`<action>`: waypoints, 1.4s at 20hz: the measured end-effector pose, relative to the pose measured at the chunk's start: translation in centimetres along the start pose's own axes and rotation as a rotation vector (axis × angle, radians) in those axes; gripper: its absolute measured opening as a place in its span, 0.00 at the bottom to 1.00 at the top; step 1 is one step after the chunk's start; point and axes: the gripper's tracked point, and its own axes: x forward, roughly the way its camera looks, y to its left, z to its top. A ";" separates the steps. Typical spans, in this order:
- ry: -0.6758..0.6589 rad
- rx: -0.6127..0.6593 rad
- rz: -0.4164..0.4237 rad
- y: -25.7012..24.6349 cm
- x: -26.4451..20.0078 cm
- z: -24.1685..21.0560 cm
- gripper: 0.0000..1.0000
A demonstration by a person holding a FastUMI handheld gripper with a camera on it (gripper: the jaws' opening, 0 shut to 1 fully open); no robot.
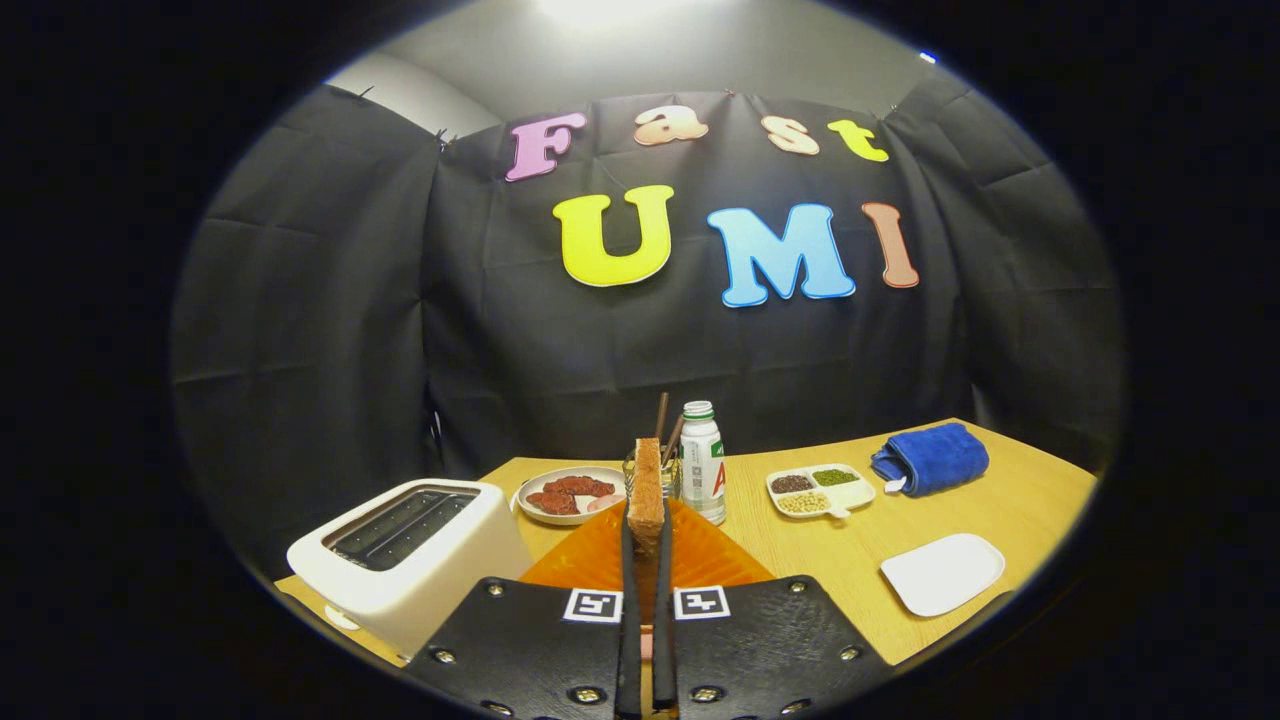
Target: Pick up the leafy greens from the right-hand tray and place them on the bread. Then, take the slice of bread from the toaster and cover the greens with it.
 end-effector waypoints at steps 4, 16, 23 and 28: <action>0.063 0.007 0.042 2.0 2.1 -2.7 0.05; 0.163 -0.002 0.027 0.9 4.8 -7.2 0.10; 0.190 -0.075 0.021 -0.4 5.2 -7.7 0.20; 0.193 -0.150 -0.027 -2.3 5.5 -7.9 0.28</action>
